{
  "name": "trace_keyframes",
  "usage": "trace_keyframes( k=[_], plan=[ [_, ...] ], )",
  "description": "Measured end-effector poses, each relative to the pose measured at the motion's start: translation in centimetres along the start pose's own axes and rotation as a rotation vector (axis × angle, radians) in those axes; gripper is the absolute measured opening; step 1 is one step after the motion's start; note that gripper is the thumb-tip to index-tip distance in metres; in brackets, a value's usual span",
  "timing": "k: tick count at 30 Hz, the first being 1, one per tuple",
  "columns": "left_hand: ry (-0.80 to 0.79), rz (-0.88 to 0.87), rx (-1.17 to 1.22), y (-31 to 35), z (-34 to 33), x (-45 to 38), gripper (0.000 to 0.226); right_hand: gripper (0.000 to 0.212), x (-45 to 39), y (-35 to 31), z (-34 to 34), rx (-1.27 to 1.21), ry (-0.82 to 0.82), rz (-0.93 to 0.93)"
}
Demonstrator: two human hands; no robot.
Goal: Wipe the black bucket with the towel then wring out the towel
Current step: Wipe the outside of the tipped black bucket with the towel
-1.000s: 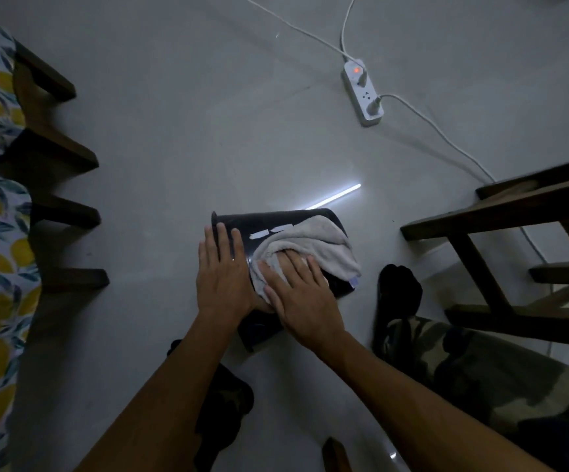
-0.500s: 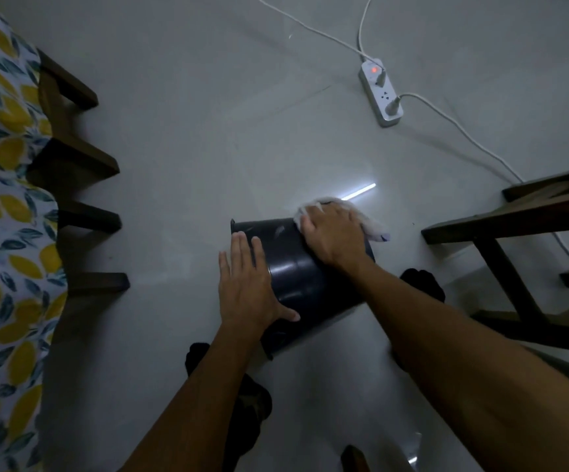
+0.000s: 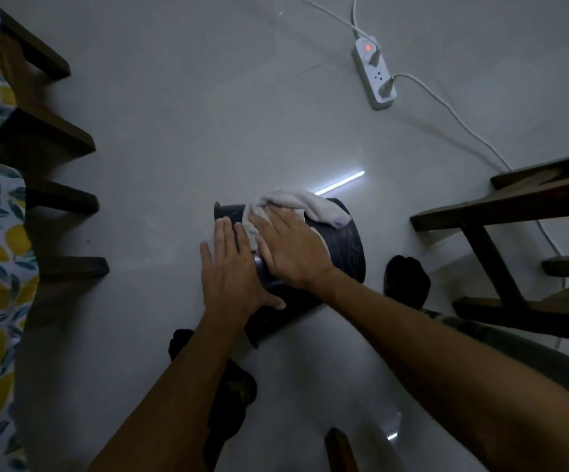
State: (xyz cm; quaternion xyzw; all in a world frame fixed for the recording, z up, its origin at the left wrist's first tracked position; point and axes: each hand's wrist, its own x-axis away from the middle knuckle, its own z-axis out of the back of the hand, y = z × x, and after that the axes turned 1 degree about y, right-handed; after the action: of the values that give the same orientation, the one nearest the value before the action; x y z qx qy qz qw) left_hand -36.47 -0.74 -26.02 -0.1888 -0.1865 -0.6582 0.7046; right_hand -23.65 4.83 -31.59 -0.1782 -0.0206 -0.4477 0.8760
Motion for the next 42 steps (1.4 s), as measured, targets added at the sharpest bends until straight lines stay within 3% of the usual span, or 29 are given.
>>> trace_keyframes(
  k=[3,5,7,10,13,16,18,22,27,33,37,42],
  plan=[
    [-0.06,0.016,-0.067,-0.3,1.3,-1.2,0.171,0.043,-3.8,3.6,1.3,-0.127,-0.042,-0.206],
    [-0.085,0.013,-0.073,-0.2,1.7,-1.6,0.172,0.044,-3.8,6.6,2.0,-0.126,-0.048,-0.354],
    [-0.094,0.012,-0.079,-0.2,1.9,-2.2,0.173,0.044,-1.3,8.5,1.8,-0.087,0.038,-0.401],
    [-0.068,0.004,-0.078,-0.3,1.8,-2.8,0.173,0.046,5.5,5.4,1.2,-0.071,0.199,-0.396],
    [-0.042,0.002,-0.07,-0.7,0.9,-2.1,0.174,0.056,8.5,0.2,0.6,-0.098,0.131,-0.181],
    [-0.01,-0.001,-0.05,-0.7,0.1,-0.9,0.173,0.053,3.9,-1.5,0.8,-0.151,0.089,-0.078],
    [0.005,-0.006,-0.047,-0.5,0.1,-0.3,0.171,0.046,-1.3,-0.7,2.0,-0.225,0.08,-0.154],
    [0.038,-0.02,-0.017,-0.1,-0.2,0.7,0.169,0.052,-4.5,6.1,2.9,-0.318,-0.157,-0.454],
    [0.085,-0.024,0.05,0.6,-1.3,2.3,0.17,0.048,2.4,8.6,1.3,-0.518,0.177,-0.767],
    [0.08,-0.061,0.056,1.9,-0.7,4.2,0.168,0.049,6.4,7.9,1.9,-0.659,0.203,-0.948],
    [0.088,-0.091,0.02,1.5,0.5,3.2,0.158,0.043,5.9,8.6,2.7,-0.705,0.274,-0.939],
    [0.303,-0.115,0.038,-0.9,0.9,1.5,0.134,0.043,3.0,8.0,4.7,-0.757,0.351,-0.87]
  ],
)
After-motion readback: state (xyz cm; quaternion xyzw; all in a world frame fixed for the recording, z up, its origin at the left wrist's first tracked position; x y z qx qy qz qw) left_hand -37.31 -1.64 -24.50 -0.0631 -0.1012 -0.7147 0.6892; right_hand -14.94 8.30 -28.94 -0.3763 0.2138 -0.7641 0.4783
